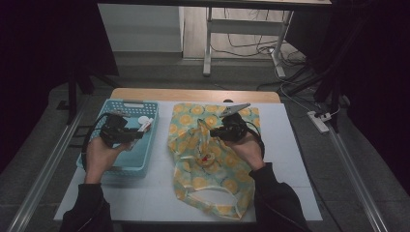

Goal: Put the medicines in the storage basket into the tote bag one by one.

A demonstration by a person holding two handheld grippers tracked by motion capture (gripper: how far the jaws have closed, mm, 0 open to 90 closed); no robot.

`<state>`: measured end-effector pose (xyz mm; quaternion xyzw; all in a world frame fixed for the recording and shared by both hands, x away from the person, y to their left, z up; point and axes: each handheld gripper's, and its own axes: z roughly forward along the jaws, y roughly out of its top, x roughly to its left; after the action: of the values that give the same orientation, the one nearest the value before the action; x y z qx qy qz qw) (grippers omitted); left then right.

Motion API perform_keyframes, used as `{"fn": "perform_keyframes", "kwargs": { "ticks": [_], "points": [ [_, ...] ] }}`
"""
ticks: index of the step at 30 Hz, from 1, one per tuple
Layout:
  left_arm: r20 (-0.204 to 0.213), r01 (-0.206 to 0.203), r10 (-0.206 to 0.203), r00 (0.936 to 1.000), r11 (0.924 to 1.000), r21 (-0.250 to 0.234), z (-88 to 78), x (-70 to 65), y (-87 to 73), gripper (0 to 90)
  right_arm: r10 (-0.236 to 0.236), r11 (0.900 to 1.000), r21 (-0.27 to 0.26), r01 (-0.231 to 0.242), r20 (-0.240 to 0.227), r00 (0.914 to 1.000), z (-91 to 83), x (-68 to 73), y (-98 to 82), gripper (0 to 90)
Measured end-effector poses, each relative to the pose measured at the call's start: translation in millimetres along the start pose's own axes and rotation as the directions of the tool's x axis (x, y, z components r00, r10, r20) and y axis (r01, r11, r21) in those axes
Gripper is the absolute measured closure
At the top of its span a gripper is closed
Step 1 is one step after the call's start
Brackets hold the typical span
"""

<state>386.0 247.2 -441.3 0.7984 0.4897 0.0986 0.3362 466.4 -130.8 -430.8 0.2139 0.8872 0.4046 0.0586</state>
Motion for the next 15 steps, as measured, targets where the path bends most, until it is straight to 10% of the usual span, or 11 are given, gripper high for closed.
{"fn": "perform_keyframes", "kwargs": {
  "ticks": [15],
  "points": [
    [0.091, -0.069, 0.067, 0.9936, 0.9975, 0.017, 3.8, -39.0, 3.9, 72.9, -0.003, 1.0, -0.003, 0.003, 0.003, 1.0, -1.3, 0.2, 0.5, 90.0]
  ]
}}
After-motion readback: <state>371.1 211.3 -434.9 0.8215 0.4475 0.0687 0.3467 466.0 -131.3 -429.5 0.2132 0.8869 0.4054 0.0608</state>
